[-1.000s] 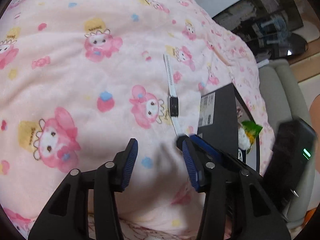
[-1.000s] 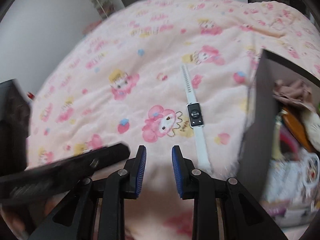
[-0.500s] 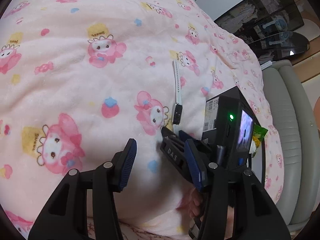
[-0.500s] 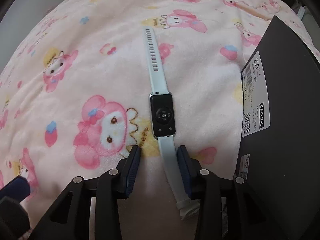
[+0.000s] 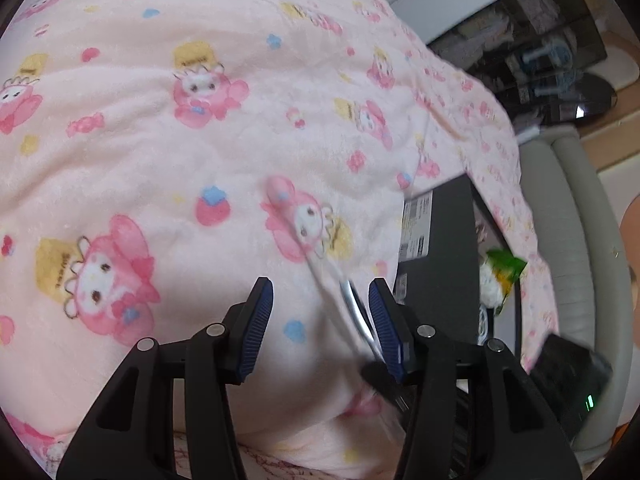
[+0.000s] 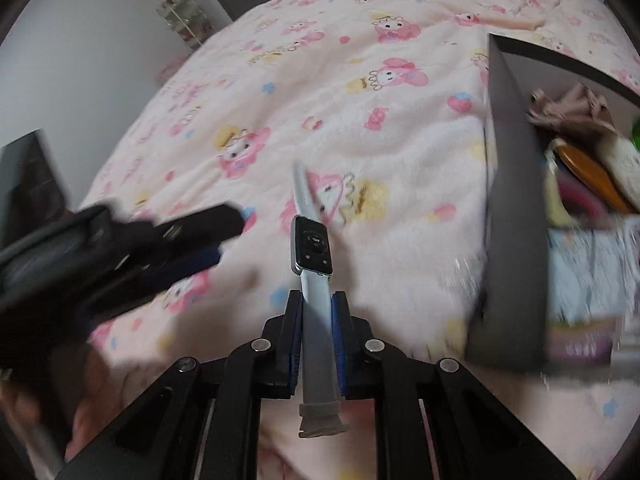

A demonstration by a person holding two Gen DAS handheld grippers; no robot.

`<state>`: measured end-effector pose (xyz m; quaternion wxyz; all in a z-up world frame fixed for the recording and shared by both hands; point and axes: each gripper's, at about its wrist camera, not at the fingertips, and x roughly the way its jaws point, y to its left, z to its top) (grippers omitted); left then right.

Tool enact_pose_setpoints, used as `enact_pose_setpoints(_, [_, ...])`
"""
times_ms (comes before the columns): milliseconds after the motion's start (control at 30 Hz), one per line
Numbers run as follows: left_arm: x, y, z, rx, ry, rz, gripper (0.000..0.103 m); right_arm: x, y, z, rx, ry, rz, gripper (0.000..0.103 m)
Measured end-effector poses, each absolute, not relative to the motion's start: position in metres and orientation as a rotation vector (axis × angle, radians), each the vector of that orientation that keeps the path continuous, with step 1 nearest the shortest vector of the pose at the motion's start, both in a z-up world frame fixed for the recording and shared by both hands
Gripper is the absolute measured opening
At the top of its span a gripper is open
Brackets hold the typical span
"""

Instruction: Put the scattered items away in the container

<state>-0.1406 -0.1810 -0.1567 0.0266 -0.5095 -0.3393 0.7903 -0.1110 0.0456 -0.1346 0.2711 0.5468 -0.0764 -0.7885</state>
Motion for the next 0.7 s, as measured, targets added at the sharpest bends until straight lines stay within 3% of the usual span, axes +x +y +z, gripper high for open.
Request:
enact_pose_setpoints(67, [-0.145, -0.159, -0.159, -1.631, -0.902, 2.397, 0.052, -0.099, 0.07, -0.143, 1.495, -0.244, -2.086, 0.006])
enact_pose_setpoints(200, [-0.143, -0.117, -0.157, -1.676, -0.681, 2.341, 0.052, -0.086, 0.132, -0.167, 1.629, -0.314, -2.122, 0.006])
enact_pose_setpoints(300, [-0.143, -0.108, -0.16, -1.709, -0.66, 2.322, 0.052, -0.075, 0.167, -0.161, 1.624, -0.389, -2.135, 0.006])
enact_pose_setpoints(500, [-0.145, -0.113, -0.182, -1.829, -0.794, 2.222, 0.052, -0.073, 0.17, -0.154, 1.572, -0.537, -2.092, 0.007])
enact_pose_setpoints(600, [-0.143, -0.11, -0.181, -1.816, -0.781, 2.241, 0.052, -0.082, 0.143, -0.166, 1.604, -0.53, -2.05, 0.02])
enact_pose_setpoints(633, [-0.143, -0.111, -0.18, -1.795, -0.793, 2.25, 0.054, -0.086, 0.136, -0.171, 1.62, -0.512, -2.038, 0.03])
enact_pose_setpoints(700, [-0.142, -0.114, -0.18, -1.773, -0.837, 2.266, 0.055, -0.088, 0.119, -0.181, 1.647, -0.49, -1.99, 0.034])
